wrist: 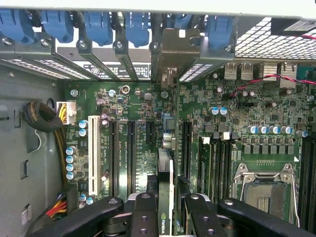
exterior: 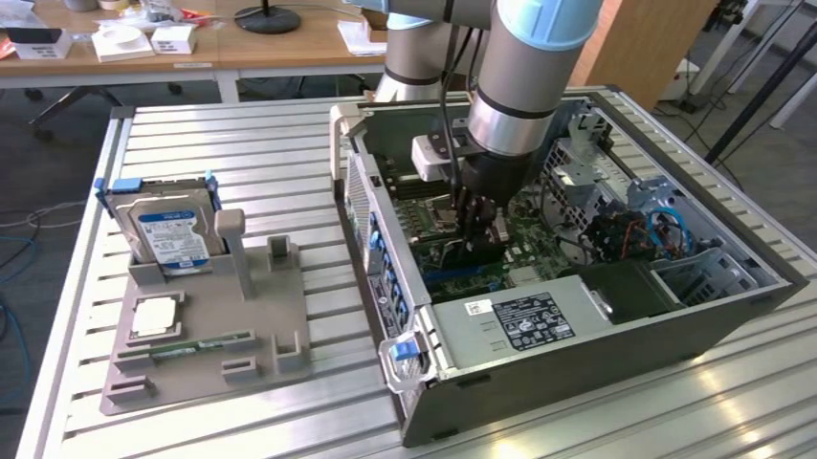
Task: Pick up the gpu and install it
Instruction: 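Insert the gpu into the slot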
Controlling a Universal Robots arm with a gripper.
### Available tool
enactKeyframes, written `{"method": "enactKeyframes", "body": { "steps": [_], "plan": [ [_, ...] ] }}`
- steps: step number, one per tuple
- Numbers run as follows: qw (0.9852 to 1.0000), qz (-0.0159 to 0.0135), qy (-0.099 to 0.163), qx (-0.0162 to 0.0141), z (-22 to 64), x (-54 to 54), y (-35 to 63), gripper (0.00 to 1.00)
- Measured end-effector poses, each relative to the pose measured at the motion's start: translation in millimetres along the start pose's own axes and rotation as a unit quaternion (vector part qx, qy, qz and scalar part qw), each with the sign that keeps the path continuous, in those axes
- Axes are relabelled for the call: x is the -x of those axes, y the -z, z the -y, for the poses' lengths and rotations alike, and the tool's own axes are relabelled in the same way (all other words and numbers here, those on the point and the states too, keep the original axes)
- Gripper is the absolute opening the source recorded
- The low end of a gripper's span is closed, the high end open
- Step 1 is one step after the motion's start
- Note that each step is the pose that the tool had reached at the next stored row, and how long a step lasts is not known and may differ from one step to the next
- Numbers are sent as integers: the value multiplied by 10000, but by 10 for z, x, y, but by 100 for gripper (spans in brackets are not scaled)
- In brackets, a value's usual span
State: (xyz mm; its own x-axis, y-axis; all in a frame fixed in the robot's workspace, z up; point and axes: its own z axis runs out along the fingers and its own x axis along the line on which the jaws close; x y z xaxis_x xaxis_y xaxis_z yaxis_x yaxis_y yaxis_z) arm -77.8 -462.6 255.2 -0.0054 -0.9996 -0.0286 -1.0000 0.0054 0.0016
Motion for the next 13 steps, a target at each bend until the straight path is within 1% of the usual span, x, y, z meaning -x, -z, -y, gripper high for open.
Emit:
{"method": "enactKeyframes", "body": {
  "steps": [6, 13],
  "plan": [
    [10000, 1, 0, 0, 0, 0, -1, 26],
    [10000, -6, -1, -1, 0, 0, 0, 26]
  ]
}}
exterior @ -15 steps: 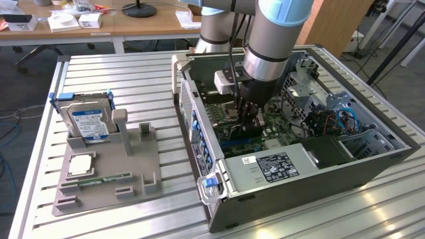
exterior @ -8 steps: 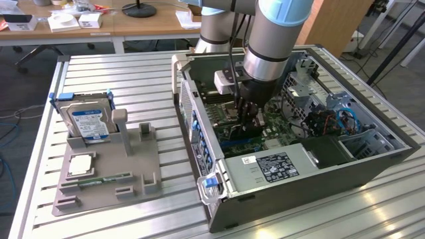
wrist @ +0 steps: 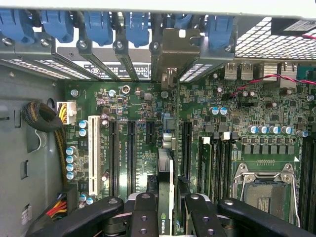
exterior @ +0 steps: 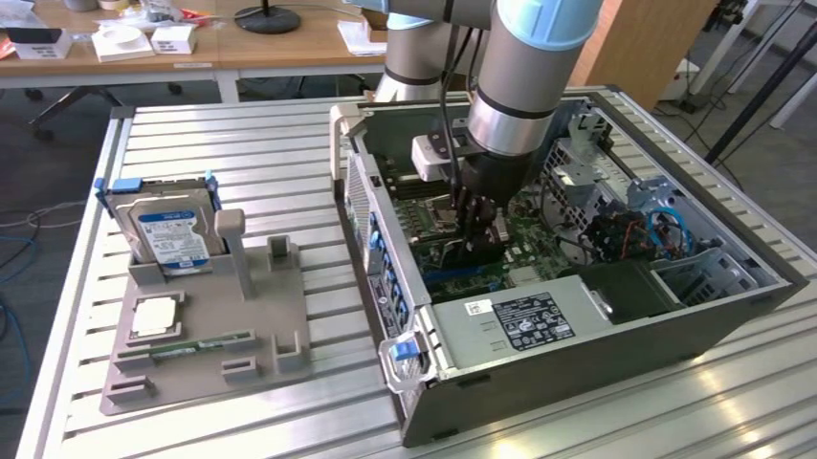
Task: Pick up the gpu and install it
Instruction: 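Insert the gpu into the slot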
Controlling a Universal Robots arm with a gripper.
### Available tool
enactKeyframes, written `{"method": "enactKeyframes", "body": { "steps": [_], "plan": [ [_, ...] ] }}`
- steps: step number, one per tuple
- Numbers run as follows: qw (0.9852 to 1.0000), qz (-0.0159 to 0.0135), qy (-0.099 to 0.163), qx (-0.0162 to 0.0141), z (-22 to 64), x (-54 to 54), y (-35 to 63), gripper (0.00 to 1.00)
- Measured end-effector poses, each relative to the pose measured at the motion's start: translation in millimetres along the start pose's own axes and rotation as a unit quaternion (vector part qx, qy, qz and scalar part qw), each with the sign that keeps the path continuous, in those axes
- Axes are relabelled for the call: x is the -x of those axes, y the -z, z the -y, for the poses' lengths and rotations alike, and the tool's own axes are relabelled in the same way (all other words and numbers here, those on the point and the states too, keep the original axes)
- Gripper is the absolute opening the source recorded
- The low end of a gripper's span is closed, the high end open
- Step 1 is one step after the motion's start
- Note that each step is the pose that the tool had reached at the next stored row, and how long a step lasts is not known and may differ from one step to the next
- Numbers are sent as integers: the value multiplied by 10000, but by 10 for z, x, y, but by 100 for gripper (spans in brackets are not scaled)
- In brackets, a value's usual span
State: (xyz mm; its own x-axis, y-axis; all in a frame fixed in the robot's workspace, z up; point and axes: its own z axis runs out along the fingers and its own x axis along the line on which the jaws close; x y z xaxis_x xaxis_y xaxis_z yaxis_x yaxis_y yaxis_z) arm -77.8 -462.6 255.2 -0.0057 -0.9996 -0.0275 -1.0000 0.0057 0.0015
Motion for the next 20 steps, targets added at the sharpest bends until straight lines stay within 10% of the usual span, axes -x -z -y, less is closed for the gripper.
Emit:
{"method": "enactKeyframes", "body": {
  "steps": [20],
  "plan": [
    [10000, -8, -2, 0, 0, 1, -2, 26]
  ]
}}
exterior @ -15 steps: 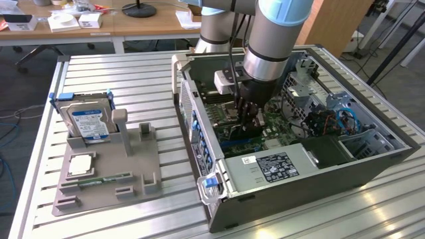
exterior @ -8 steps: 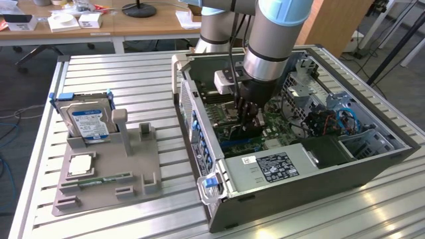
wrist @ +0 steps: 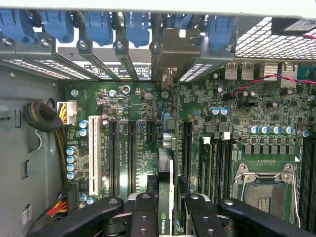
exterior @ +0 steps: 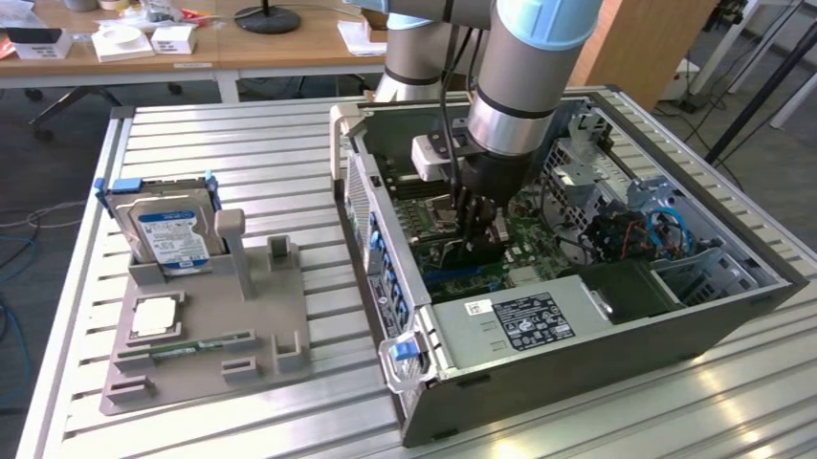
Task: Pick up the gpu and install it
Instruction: 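Insert the gpu into the slot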
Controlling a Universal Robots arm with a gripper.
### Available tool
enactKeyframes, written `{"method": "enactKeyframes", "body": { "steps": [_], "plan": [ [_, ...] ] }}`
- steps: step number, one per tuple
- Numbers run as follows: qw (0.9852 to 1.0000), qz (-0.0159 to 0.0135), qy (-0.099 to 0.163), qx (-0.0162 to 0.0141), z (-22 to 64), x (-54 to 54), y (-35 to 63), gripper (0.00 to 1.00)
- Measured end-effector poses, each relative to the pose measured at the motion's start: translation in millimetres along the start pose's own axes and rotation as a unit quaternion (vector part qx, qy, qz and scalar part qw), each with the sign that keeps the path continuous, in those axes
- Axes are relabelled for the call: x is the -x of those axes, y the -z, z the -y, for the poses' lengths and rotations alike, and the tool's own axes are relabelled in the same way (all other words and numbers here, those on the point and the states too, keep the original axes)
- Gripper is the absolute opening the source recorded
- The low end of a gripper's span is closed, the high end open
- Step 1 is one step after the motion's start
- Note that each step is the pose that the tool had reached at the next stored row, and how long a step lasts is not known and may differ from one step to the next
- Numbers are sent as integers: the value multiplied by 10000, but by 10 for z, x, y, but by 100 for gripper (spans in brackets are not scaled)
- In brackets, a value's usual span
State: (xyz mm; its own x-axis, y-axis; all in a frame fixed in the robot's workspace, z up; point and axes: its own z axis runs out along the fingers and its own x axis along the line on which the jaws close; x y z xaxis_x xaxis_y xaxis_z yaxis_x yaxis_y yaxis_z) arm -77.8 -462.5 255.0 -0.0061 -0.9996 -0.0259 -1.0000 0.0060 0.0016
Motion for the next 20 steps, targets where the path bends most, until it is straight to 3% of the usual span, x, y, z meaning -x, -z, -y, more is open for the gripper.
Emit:
{"method": "enactKeyframes", "body": {
  "steps": [20],
  "plan": [
    [10000, 1, 0, 0, 0, 2, -7, 26]
  ]
}}
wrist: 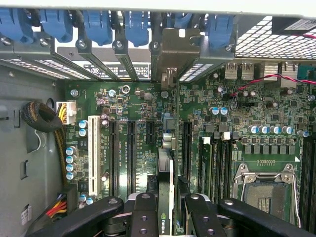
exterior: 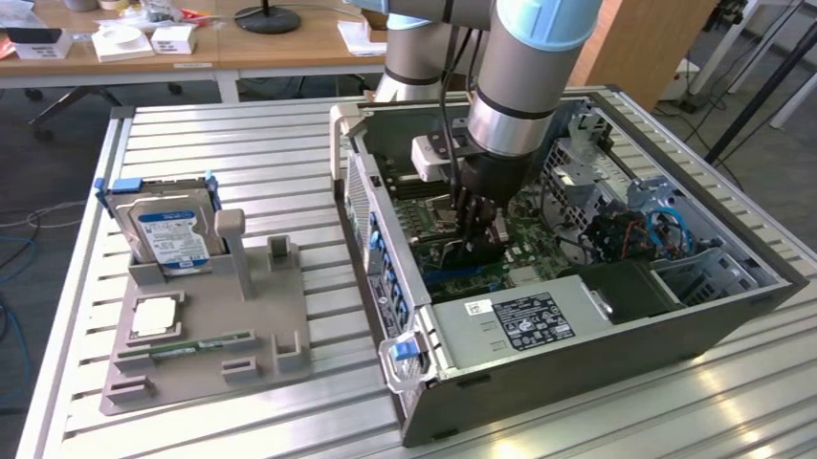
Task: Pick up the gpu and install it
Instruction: 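Insert the gpu into the slot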
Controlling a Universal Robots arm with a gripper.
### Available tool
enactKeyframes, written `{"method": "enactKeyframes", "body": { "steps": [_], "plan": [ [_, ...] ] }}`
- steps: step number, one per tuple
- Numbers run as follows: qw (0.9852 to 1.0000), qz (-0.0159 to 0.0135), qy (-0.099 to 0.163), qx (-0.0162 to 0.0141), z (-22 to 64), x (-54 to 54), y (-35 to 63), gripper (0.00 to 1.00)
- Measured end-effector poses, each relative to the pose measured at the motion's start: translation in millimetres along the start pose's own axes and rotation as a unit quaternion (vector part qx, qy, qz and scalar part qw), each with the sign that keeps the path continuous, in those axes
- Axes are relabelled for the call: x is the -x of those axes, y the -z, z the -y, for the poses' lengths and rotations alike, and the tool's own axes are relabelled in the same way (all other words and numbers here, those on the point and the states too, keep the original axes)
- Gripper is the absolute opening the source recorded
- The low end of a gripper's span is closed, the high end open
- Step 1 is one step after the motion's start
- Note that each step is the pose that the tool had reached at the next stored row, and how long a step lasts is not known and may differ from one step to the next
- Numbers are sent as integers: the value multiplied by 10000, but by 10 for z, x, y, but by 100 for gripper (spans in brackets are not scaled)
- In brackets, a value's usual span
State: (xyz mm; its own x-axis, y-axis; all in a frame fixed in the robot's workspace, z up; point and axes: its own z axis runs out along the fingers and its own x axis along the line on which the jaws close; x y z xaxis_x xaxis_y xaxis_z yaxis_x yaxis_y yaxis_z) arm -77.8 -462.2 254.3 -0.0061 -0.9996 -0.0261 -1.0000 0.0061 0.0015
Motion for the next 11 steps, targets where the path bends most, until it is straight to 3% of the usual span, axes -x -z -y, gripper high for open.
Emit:
{"method": "enactKeyframes", "body": {
  "steps": [11],
  "plan": [
    [10000, 0, 0, 0, 0, 0, -4, 26]
  ]
}}
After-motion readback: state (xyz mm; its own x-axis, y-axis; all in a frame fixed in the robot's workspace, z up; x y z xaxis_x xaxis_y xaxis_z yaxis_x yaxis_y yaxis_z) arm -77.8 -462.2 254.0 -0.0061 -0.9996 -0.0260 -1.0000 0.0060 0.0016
